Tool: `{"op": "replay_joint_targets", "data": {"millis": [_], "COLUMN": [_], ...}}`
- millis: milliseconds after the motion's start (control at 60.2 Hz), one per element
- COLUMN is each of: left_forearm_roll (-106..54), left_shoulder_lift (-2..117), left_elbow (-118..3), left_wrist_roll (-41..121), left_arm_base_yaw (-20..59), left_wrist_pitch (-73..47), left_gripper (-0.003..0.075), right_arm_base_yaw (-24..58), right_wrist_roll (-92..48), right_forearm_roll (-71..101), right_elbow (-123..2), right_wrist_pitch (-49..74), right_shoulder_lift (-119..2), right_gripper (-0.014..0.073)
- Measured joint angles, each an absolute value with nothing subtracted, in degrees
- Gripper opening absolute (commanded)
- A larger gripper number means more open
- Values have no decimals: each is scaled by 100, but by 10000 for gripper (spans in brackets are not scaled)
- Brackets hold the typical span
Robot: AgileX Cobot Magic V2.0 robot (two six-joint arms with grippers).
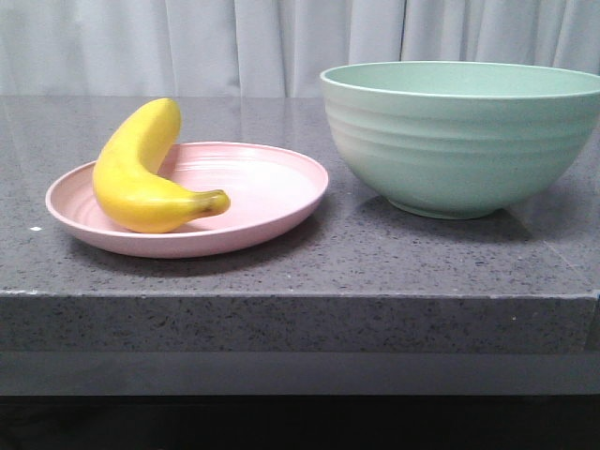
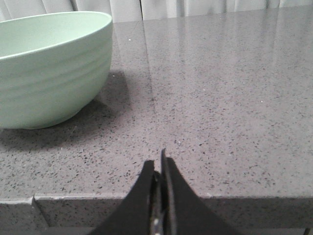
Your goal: Transfer banana from pink plate to green bowl
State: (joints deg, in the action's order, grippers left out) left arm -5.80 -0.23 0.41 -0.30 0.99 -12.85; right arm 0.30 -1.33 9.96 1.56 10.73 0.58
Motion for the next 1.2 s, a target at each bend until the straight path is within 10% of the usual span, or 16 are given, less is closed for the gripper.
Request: {"op": "replay_joint_targets", "data": {"millis": [515, 931, 1047, 1197], "left_forearm_roll": [-614, -601, -611, -620], "left_shoulder_lift": [92, 2430, 2492, 2492], "left_elbow": [-797, -2534, -2567, -2567], "left_wrist_roll": [-30, -30, -30, -30], "left_arm_base_yaw": [99, 99, 99, 99], "left_wrist_pitch": [-1106, -1321, -1328, -1328], "left_gripper": [-20, -15, 117, 482], "right_arm_base_yaw": [30, 30, 30, 30], "right_wrist_roll": [-133, -133, -133, -133], "right_forearm_roll": [1031, 1042, 1042, 1042], "right_elbow": [-1026, -2732, -2732, -2740], "right_wrist_pitch": [1704, 2166, 2166, 2166], "right_shoulder_lift": [44, -1905, -1971, -1971], "right_gripper": [-69, -57, 112, 480]}}
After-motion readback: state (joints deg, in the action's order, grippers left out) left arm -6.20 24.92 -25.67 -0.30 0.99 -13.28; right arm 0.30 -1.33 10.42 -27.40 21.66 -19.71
